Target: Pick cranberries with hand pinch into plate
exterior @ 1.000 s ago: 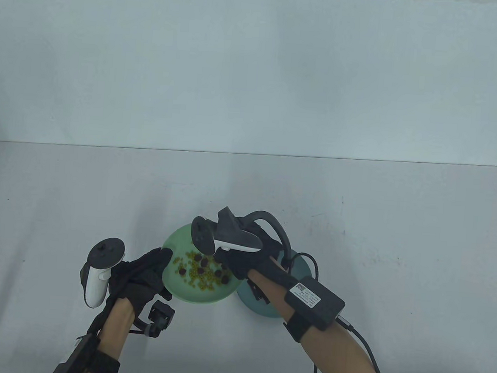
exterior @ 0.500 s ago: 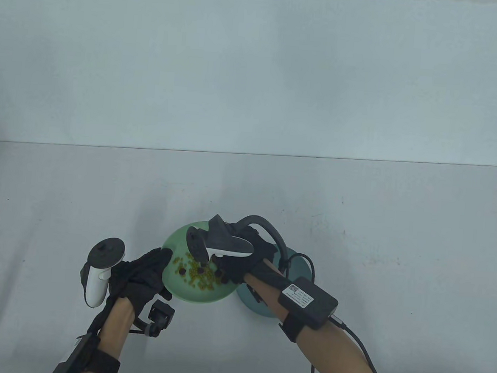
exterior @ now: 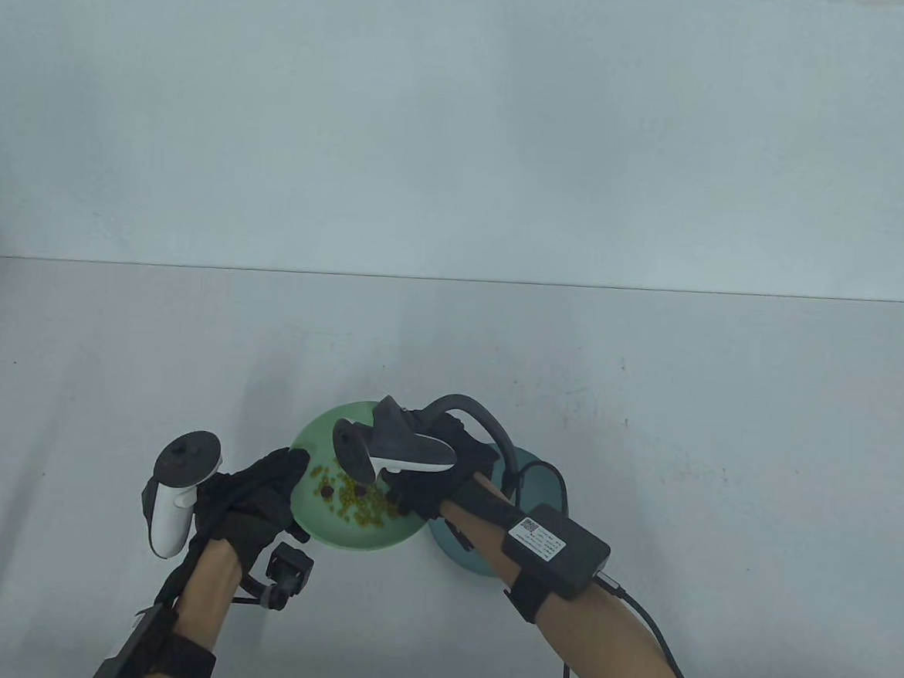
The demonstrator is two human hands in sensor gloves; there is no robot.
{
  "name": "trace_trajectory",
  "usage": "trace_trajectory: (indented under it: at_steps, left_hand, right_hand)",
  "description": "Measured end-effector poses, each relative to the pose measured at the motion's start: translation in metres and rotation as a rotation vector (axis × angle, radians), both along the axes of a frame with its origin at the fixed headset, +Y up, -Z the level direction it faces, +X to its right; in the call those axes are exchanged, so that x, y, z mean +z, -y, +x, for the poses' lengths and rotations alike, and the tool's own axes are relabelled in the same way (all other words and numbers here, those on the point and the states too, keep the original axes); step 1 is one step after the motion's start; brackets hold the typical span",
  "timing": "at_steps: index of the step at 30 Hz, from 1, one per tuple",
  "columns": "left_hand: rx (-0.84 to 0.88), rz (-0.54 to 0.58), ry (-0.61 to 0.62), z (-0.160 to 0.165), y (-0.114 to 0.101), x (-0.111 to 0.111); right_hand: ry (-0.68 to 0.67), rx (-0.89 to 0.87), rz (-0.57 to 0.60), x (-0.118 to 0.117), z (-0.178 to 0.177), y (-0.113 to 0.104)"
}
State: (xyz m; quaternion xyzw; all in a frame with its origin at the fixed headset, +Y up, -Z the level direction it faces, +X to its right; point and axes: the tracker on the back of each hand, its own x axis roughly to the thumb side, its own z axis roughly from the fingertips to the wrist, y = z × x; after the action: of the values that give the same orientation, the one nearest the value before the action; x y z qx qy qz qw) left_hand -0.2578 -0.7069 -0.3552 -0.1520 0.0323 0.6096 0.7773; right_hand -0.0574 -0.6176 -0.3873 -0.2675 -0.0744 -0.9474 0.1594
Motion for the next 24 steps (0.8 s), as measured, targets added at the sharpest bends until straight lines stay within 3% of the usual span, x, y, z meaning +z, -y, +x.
trace_trajectory:
  at_steps: [9,24]
  left_hand:
    - [0.005,0.003,0.011,0.0002,0.0005,-0.0007]
    - [-0.035,0.005,0.019,0.0005,0.0012,-0.0023]
  right_hand:
    - [0.02,-0.052,-0.128,-0.0072,0.0013,-0.0004]
    - [0.026,-0.099,-0.144,-0.0092,0.0037,-0.0084]
